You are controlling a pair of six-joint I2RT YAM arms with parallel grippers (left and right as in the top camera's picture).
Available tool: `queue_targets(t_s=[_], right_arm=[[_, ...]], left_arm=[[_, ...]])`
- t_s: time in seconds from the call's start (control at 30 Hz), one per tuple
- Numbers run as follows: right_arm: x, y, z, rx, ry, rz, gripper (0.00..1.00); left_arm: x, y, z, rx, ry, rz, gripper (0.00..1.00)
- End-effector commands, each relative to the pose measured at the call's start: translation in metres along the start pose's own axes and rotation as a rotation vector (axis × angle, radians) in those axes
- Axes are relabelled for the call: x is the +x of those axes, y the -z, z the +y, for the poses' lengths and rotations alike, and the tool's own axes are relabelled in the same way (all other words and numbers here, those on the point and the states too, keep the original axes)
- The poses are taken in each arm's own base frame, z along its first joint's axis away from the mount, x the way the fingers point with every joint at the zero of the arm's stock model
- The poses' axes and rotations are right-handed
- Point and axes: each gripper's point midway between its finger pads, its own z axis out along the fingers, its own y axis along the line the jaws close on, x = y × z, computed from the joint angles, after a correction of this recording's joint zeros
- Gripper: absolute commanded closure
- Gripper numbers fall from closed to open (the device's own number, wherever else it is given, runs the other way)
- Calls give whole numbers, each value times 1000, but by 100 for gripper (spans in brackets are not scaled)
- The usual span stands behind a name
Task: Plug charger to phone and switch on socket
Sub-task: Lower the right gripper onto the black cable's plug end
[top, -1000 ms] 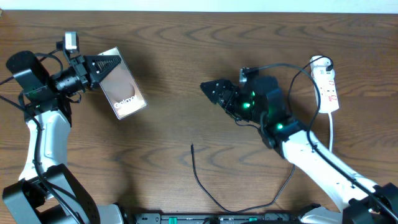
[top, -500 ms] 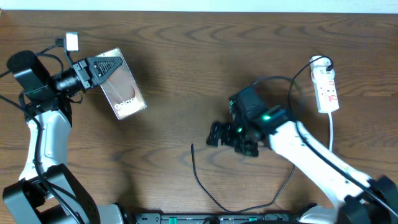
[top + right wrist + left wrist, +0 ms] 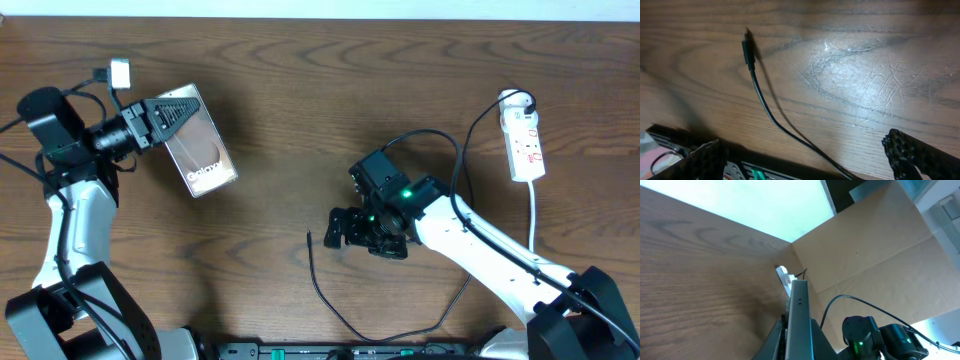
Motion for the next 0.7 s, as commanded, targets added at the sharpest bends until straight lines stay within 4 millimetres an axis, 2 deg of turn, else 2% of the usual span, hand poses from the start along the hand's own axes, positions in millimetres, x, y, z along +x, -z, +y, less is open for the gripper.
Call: queue_targets(t_s=[0.0,0.23,0.47,0.67], right_arm=[[4,-8,4,23,42,15,1],[2,-21,5,151,72,97,1],[-17,-28,34,178,141,125,1],[-23,-45,36,215,146,170,1]], left_arm=[[1,1,-7,15,-53,8,93],[-2,1,-4,-6,-60,-8,93],[-2,1,-4,-6,-71,-8,93],[-2,1,-4,-6,-83,-8,93]])
